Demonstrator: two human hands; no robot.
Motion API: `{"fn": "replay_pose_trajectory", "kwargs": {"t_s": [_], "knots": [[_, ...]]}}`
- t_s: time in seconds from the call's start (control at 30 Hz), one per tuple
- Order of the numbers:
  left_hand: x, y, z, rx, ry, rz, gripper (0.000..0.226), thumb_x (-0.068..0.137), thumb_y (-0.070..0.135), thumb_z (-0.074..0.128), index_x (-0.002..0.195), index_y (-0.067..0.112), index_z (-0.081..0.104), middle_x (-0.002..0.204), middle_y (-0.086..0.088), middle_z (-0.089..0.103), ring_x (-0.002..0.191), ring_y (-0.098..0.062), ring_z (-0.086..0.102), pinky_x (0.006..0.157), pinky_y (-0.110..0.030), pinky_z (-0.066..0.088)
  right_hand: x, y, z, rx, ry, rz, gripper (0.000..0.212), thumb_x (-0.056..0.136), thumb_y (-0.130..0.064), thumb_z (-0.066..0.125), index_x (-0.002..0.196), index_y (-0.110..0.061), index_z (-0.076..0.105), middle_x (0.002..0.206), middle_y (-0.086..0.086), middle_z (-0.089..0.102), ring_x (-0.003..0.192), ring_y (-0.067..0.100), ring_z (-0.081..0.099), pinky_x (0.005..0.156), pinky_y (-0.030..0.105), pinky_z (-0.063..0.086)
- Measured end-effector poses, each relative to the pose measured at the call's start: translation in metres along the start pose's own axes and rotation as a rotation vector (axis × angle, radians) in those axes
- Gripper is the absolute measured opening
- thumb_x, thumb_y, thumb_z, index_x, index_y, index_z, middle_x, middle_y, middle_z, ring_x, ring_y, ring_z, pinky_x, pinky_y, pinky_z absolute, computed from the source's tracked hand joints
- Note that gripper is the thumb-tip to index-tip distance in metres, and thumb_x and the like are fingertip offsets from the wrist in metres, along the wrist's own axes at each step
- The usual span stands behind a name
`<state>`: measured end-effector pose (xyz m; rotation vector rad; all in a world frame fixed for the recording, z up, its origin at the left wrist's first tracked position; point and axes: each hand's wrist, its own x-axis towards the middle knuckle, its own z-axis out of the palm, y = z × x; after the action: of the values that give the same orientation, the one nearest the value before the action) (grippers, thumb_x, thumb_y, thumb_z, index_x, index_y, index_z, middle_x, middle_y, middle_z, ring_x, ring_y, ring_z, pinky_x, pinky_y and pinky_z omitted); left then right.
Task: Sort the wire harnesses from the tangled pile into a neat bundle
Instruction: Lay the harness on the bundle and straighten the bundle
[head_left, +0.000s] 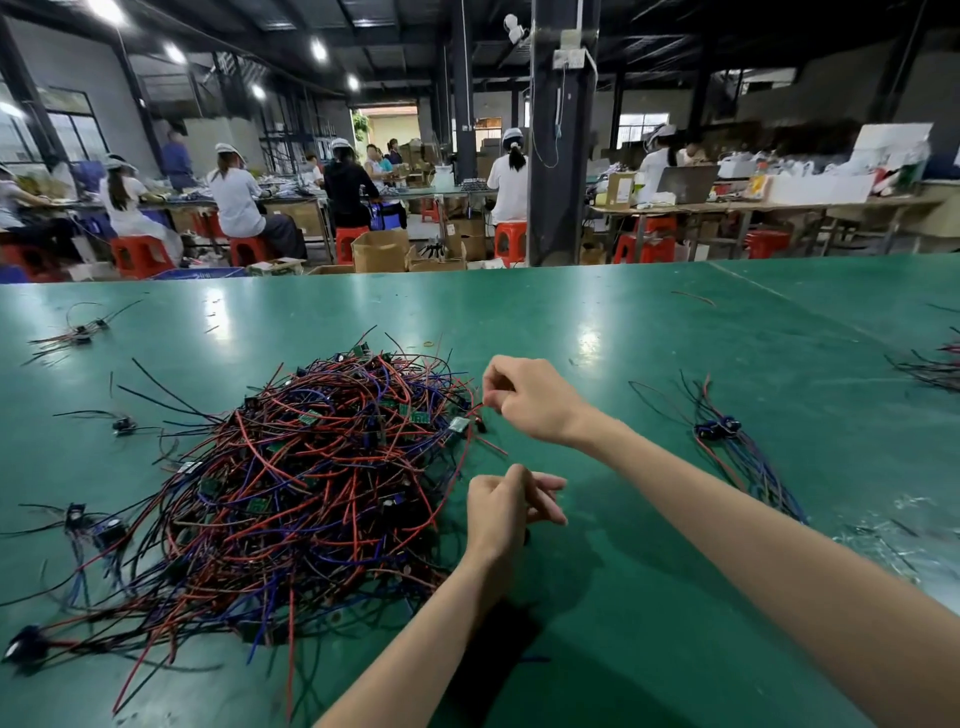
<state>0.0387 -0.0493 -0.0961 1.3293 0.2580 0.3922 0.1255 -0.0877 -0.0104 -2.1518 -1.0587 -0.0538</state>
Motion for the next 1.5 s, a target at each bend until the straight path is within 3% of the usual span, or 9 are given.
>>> {"fn": "replay_pose_trajectory", "kwargs": {"t_s": [0.1, 0.27, 0.5, 0.73, 0.9, 1.07, 1.2, 1.37, 1.5], "knots": [[-0.001, -0.001, 0.001, -0.014, 0.013, 0.011, 0.045, 0.092, 0.005, 0.048, 0.051, 0.004, 0.066, 0.062, -0.006, 0.069, 0.059, -0.011, 0.062, 0.052, -0.02, 0.05, -0.007, -0.024, 0.002, 0.117, -0.044, -0.043, 0.016, 0.086, 0.002, 0.057, 0.078, -0.012, 0.056, 0.063, -0.008, 0.052, 0.06, 0.007, 0.046, 0.054, 0.008, 0.035], [0.002, -0.002, 0.0, -0.067, 0.063, 0.0, 0.024, 0.088, 0.004, 0.063, 0.072, 0.009, 0.045, 0.072, -0.008, 0.054, 0.056, -0.011, 0.057, 0.053, -0.022, 0.053, -0.009, -0.048, -0.002, 0.271, -0.046, -0.017, 0.005, 0.087, -0.013, 0.063, 0.084, -0.014, 0.059, 0.067, -0.004, 0.055, 0.062, 0.009, 0.049, 0.062, 0.021, 0.041], [0.007, -0.004, -0.003, -0.052, 0.144, 0.014, 0.042, 0.087, 0.012, 0.066, 0.059, 0.013, 0.036, 0.062, -0.003, 0.04, 0.053, -0.004, 0.055, 0.054, -0.023, 0.054, -0.009, -0.05, -0.018, -0.132, -0.292, -0.019, 0.019, 0.087, -0.022, 0.067, 0.095, -0.007, 0.073, 0.078, -0.004, 0.063, 0.075, 0.009, 0.056, 0.06, 0.017, 0.04], [0.008, -0.003, -0.001, -0.127, 0.158, -0.02, 0.022, 0.088, 0.004, 0.063, 0.073, 0.011, 0.048, 0.076, -0.002, 0.048, 0.06, -0.005, 0.056, 0.05, -0.018, 0.051, -0.018, -0.033, -0.012, -0.404, -0.389, 0.034, 0.016, 0.087, -0.01, 0.058, 0.098, -0.01, 0.069, 0.102, 0.008, 0.07, 0.097, 0.022, 0.061, 0.08, 0.028, 0.048], [0.009, 0.001, 0.002, -0.107, 0.128, 0.028, 0.022, 0.096, 0.002, 0.046, 0.088, 0.02, 0.057, 0.084, 0.003, 0.057, 0.068, -0.002, 0.058, 0.052, -0.021, 0.052, -0.024, -0.029, -0.001, -0.393, -0.401, 0.005, 0.031, 0.086, -0.033, 0.063, 0.111, -0.016, 0.065, 0.113, 0.005, 0.065, 0.105, 0.021, 0.057, 0.088, 0.029, 0.045], [0.009, -0.004, -0.002, -0.002, 0.045, -0.099, 0.019, 0.099, 0.006, 0.041, 0.086, 0.009, 0.055, 0.055, 0.001, 0.065, 0.049, -0.013, 0.063, 0.084, -0.042, 0.053, -0.024, -0.033, 0.0, -0.354, -0.277, -0.126, 0.031, 0.082, -0.028, 0.07, 0.111, -0.015, 0.068, 0.072, -0.02, 0.042, 0.084, 0.01, 0.042, 0.07, 0.015, 0.022], [0.006, -0.006, -0.005, 0.033, 0.006, -0.093, 0.034, 0.101, 0.016, 0.044, 0.07, 0.003, 0.046, 0.046, 0.009, 0.056, 0.046, -0.008, 0.064, 0.095, -0.051, 0.044, -0.018, -0.041, -0.002, -0.321, -0.145, -0.245, 0.019, 0.083, -0.025, 0.071, 0.097, -0.013, 0.075, 0.067, -0.018, 0.036, 0.069, 0.001, 0.032, 0.072, 0.017, 0.018], [0.008, -0.003, -0.003, -0.067, 0.107, -0.083, 0.032, 0.101, 0.023, 0.042, 0.084, -0.002, 0.05, 0.048, -0.005, 0.046, 0.04, -0.01, 0.06, 0.078, -0.042, 0.056, -0.004, -0.052, -0.005, -0.328, 0.026, -0.24, 0.014, 0.082, -0.026, 0.071, 0.092, -0.017, 0.076, 0.074, -0.002, 0.042, 0.087, 0.017, 0.036, 0.075, 0.027, 0.034], [0.009, 0.0, -0.008, -0.101, 0.103, -0.143, 0.022, 0.098, 0.023, 0.05, 0.088, 0.003, 0.055, 0.044, -0.003, 0.058, 0.046, -0.017, 0.063, 0.066, -0.031, 0.052, -0.002, -0.059, -0.016, -0.259, 0.271, -0.222, 0.014, 0.084, -0.025, 0.068, 0.089, -0.014, 0.075, 0.074, -0.001, 0.044, 0.086, 0.017, 0.037, 0.07, 0.024, 0.027]]}}
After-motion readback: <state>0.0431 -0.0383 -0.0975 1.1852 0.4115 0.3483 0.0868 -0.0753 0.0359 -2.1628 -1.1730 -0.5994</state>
